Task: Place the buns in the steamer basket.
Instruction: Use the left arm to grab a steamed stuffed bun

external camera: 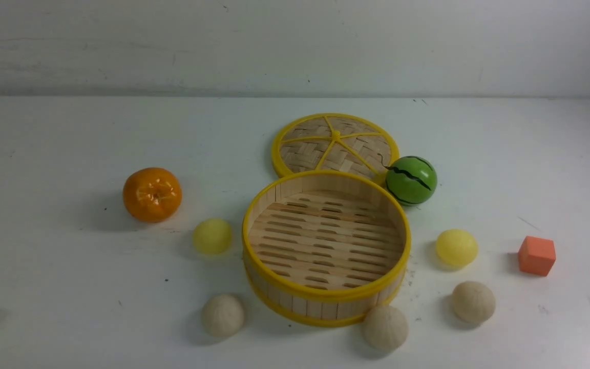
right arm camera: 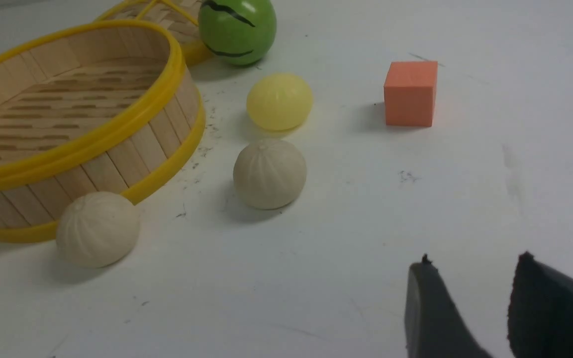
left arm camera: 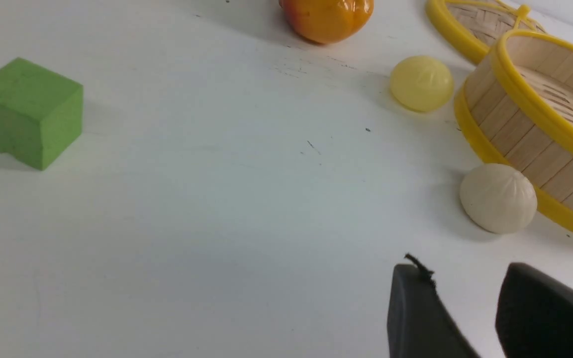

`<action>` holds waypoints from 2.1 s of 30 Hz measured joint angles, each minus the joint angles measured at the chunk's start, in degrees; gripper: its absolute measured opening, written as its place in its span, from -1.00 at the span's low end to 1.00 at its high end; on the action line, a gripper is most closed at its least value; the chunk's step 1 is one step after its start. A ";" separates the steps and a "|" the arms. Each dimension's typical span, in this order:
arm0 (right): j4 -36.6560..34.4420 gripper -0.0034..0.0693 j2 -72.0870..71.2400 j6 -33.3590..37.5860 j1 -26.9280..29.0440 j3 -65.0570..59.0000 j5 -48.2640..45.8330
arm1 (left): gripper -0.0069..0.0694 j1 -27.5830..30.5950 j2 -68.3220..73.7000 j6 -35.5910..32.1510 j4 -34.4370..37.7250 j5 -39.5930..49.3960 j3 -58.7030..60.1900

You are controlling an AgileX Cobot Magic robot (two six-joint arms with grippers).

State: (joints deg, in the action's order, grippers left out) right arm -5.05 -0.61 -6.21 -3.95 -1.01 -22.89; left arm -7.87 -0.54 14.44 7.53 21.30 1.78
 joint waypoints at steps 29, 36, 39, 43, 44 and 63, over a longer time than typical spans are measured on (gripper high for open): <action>0.00 -0.25 0.00 0.00 0.00 0.00 0.00 | -0.85 0.00 10.45 2.95 20.28 2.59 -21.38; 0.00 -0.24 0.00 0.00 0.00 0.00 0.00 | -0.85 0.00 36.92 -8.99 15.18 29.11 -38.51; 0.00 -0.24 0.00 0.00 0.00 0.00 0.00 | -0.85 0.00 46.29 -10.70 12.28 33.25 -42.63; 0.00 -0.24 0.00 0.00 0.00 0.00 0.00 | -0.85 -0.20 63.52 -12.71 10.78 34.84 -48.96; 0.00 -0.24 0.00 0.00 0.00 0.00 0.00 | -0.85 -1.48 67.36 -13.37 10.91 34.78 -50.33; 0.00 -0.24 0.00 0.00 0.00 0.00 0.00 | -0.85 -19.63 92.49 -14.03 0.68 35.04 -69.11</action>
State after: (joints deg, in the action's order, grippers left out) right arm -5.05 -0.61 -6.21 -3.95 -1.01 -22.89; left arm -27.50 91.95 0.41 8.21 56.34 -67.33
